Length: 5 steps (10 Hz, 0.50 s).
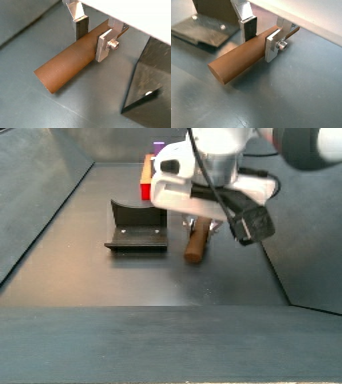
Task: Pick up the oval object. Move up. Place the oval object on the fixture. Regrasp the oval object. Move to above the board. Insert the oval object.
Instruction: Move up, then place the oval object on the fixture.
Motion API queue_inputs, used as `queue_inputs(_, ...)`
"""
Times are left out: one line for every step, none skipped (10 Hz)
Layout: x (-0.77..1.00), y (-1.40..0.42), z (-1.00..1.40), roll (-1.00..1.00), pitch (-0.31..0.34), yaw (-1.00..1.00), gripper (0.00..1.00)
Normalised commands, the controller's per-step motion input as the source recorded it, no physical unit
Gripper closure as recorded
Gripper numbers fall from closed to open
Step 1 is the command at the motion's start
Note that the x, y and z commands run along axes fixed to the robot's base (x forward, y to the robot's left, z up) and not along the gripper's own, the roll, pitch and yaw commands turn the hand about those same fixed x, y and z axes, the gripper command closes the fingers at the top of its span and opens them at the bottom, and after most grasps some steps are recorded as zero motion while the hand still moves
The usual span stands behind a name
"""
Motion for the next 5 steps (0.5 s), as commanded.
queue_inputs(-0.01,0.00,0.59,-0.05,0.023,0.01,1.00)
queue_inputs(-0.02,0.00,0.41,-0.08,0.021,0.01,1.00)
queue_inputs(-0.02,0.00,0.28,-0.10,0.020,0.01,1.00)
queue_inputs(-0.02,0.00,0.18,-0.11,0.016,0.01,1.00)
queue_inputs(0.00,0.00,1.00,0.00,0.000,0.00,1.00)
